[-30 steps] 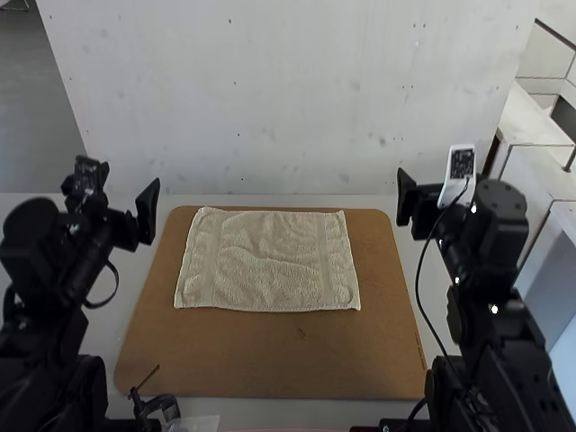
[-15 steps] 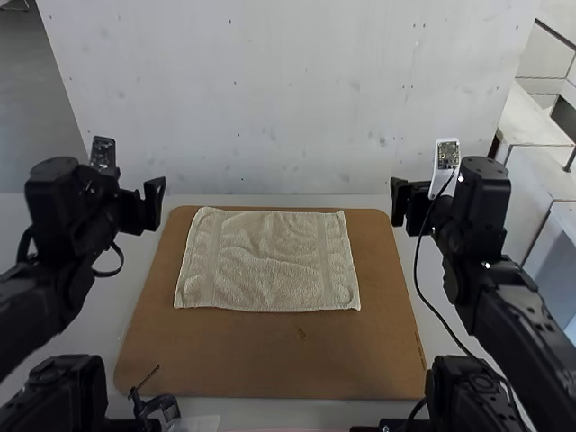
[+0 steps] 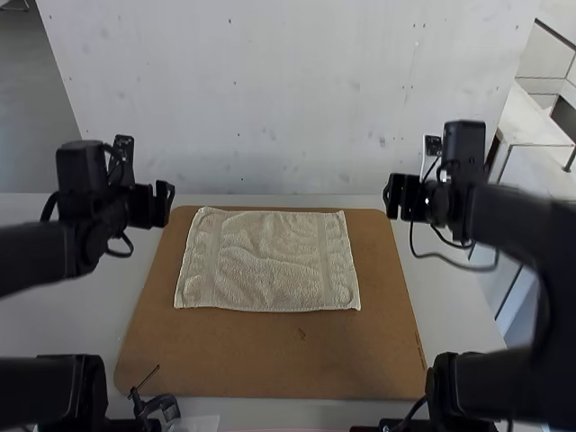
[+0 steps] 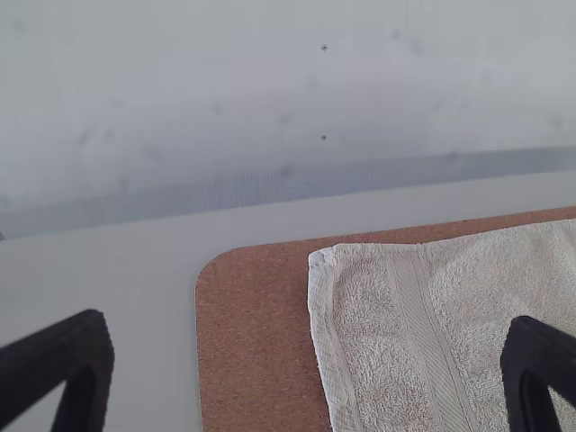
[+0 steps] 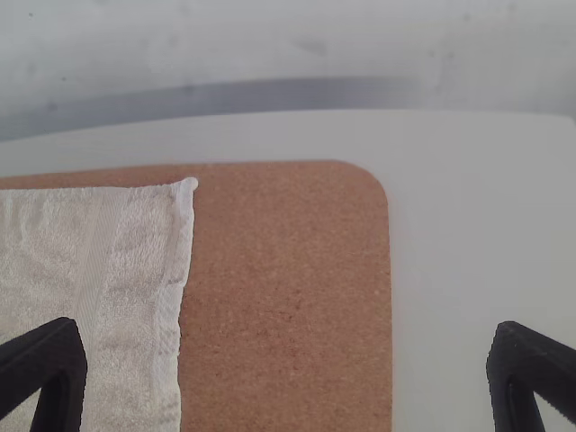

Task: Fold the towel.

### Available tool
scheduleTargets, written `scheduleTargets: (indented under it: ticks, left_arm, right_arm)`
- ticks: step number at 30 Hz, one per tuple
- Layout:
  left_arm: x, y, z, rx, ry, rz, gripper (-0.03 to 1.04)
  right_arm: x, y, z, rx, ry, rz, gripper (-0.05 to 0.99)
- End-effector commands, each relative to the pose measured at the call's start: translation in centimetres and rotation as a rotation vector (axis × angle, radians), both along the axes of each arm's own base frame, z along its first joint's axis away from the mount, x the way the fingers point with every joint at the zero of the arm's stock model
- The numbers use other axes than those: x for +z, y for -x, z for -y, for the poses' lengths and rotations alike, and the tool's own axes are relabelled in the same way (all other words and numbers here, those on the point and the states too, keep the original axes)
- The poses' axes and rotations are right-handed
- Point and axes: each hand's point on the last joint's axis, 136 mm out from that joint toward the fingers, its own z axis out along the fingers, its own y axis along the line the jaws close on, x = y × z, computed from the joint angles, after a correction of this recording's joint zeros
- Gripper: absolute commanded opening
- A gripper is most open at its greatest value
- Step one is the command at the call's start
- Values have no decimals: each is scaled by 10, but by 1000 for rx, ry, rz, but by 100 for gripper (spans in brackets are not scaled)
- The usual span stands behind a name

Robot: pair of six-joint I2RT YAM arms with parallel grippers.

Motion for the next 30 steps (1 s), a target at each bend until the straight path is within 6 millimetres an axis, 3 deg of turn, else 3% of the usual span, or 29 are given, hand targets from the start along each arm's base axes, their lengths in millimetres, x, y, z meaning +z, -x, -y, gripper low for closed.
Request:
scheduleTargets:
  ticks: [1, 4, 8, 12, 16, 25, 28, 30]
  left_arm:
    - [19, -23, 0, -8, -30, 13, 95]
    - [10, -48, 0, -12, -29, -45, 95]
    - [-8, -67, 4, -29, -35, -120, 95]
    - [-19, -97, 2, -30, -48, -154, 95]
    - [-26, -113, -3, -23, -49, -170, 95]
    - [-67, -141, -18, -7, -52, -247, 95]
    - [-77, -146, -22, -8, -57, -262, 95]
    - [-83, -146, -26, -6, -61, -272, 95]
  right_arm:
    - [20, -21, -3, 12, -53, 23, 97]
    - [11, -47, 0, 8, -61, -51, 96]
    - [2, -71, 0, 18, -58, -113, 96]
    - [-5, -98, -14, 64, -50, -181, 97]
    - [-17, -121, -28, 95, -53, -233, 96]
    - [-90, -156, -82, 188, -26, -408, 95]
    - [-116, -158, -104, 229, -1, -495, 93]
    - [-128, -151, -108, 255, 30, -571, 93]
